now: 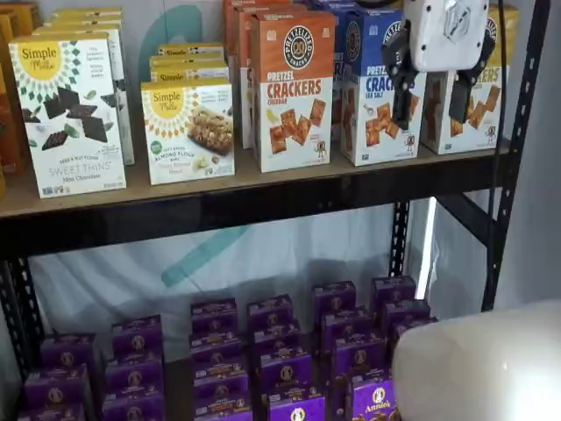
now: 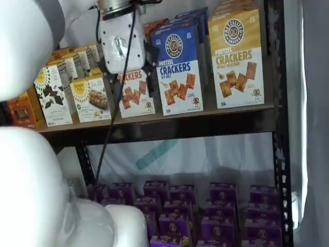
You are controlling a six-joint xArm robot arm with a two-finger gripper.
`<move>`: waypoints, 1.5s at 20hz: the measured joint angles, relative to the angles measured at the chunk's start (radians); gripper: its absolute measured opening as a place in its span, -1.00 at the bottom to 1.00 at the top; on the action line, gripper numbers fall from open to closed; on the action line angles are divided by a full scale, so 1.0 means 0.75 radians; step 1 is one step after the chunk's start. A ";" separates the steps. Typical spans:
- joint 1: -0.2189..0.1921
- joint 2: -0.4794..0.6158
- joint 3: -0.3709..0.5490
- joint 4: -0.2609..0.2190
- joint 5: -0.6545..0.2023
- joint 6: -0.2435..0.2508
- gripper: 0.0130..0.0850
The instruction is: Retrieve the yellow and white box located on the top shelf, the sixth one from the left
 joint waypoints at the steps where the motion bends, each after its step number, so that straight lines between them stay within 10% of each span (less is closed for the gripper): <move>1: -0.044 0.007 0.004 -0.006 -0.026 -0.045 1.00; 6: -0.271 0.067 -0.011 0.016 -0.143 -0.262 1.00; 19: -0.643 0.272 -0.158 0.067 -0.366 -0.615 1.00; 30: -0.783 0.467 -0.341 0.148 -0.398 -0.746 1.00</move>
